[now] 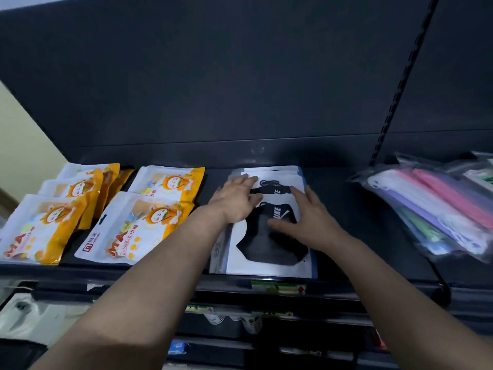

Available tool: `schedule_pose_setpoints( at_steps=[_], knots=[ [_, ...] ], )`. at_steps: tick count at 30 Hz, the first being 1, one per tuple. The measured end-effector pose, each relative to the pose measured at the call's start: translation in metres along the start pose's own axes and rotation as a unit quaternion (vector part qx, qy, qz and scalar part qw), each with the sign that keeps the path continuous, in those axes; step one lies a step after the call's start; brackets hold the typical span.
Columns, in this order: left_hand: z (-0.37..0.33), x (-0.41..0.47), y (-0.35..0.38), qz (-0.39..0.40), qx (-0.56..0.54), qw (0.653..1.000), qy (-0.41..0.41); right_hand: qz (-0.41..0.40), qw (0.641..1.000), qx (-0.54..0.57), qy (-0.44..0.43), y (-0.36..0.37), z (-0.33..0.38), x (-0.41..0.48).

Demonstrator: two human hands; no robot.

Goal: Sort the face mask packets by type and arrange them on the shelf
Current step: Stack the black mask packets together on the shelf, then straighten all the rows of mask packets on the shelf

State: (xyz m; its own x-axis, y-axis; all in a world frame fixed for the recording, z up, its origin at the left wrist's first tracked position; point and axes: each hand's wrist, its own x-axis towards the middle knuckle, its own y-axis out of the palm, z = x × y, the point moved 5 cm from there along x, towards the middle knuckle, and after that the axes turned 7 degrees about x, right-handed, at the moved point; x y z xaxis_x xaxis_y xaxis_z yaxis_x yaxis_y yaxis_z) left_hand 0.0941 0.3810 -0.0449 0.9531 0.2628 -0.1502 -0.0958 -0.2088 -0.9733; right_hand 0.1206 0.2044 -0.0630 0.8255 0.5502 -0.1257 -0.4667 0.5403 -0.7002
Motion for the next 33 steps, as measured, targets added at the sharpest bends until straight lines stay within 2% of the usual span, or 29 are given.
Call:
schedule_pose_setpoints(
  at_steps=[4,7,13,17,19,21,24,26,29,33],
  knots=[
    [-0.002,0.029,0.006,-0.003,-0.012,1.0,0.028,0.061,0.996,-0.055,-0.021,0.017,0.003,-0.007],
    [0.002,0.042,0.009,0.005,-0.01,0.999,0.046,0.061,0.992,-0.105,-0.03,0.022,0.0,-0.009],
    [0.004,0.041,0.007,0.004,-0.019,0.997,0.078,0.062,0.99,-0.124,-0.012,0.024,-0.005,-0.008],
    [0.002,0.04,0.004,-0.001,-0.017,0.998,0.068,0.067,0.992,-0.103,-0.015,0.023,0.0,-0.012],
    [-0.004,0.037,-0.004,-0.035,-0.031,0.996,0.071,0.029,0.997,-0.073,-0.026,0.015,0.004,-0.014],
    [-0.016,0.034,-0.014,-0.074,-0.033,0.993,0.087,-0.043,0.994,-0.085,-0.053,0.0,0.004,-0.017],
    [-0.043,0.03,-0.021,-0.084,-0.045,0.988,0.12,-0.161,0.957,-0.217,-0.109,-0.03,-0.003,-0.028],
    [-0.068,0.028,-0.021,-0.076,-0.081,0.983,0.15,-0.219,0.932,-0.27,-0.098,-0.053,-0.018,-0.041],
    [-0.108,0.024,-0.013,-0.068,-0.091,0.977,0.179,-0.247,0.925,-0.287,-0.037,-0.086,-0.049,-0.062],
    [-0.159,0.03,0.001,-0.056,-0.11,0.981,0.15,-0.287,0.919,-0.27,-0.005,-0.13,-0.09,-0.082]
  ],
)
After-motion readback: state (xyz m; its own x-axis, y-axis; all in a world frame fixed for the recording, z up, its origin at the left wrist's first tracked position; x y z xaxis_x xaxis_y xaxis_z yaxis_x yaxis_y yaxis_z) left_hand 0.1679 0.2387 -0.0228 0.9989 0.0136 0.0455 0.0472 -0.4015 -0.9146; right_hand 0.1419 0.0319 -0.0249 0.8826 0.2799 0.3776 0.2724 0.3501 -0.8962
